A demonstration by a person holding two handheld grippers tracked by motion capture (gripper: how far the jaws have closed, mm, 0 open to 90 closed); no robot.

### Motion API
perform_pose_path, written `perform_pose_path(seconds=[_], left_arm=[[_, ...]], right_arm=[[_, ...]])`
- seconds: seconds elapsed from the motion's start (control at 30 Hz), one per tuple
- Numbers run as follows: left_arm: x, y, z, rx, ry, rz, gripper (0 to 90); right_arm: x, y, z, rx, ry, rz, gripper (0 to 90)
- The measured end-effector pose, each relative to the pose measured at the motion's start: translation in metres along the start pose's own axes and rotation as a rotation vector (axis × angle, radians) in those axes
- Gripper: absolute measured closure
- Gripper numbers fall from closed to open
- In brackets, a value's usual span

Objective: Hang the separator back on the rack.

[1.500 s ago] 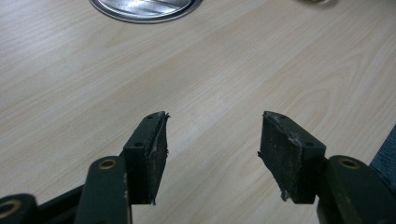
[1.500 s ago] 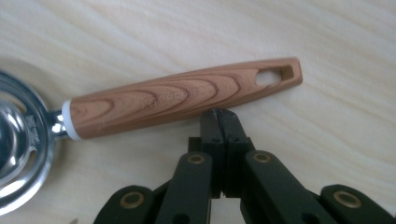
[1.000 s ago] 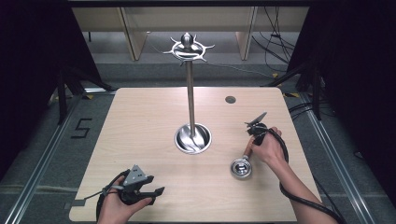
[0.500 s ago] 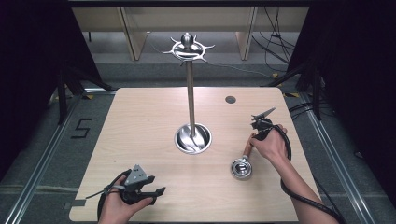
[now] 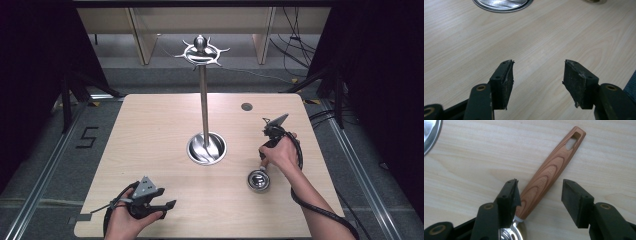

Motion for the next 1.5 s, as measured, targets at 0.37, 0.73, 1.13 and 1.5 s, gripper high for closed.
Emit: perform_pose_path(seconds=[0.37,0.73,1.13,1.5], left_arm=[[-0.001,-0.001,0.0,-0.016,0.034,0.008,40.3],[0.0,-0.001,-0.001,-0.003,0.026,0.011,40.2],[0.0,-0.001,-0.001,0.001,0.02,0.01,40.2],[0.0,0.0,-0.002,0.008,0.006,0.0,40.4]], right_arm=[[0.003,-0.013,-0.001,-0.006,-0.097,-0.026,46.7],[0.008,-0.02,-0.006,0.048,-0.115,-0.055,50.9],[0.002,-0.02,-0.008,0.081,-0.024,-0.093,67.7],[0.003,-0.019,-0.006,0.076,-0.026,-0.089,64.9]])
Point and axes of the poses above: each handheld gripper's, and its own axes: y roughly backward along the jaws, z roughly out of its top, x roughly to its left, the point moved 7 cm from there along -y, roughly forward along the jaws, and after that the axes turned 15 degrees about -y, right-handed, at the moved point
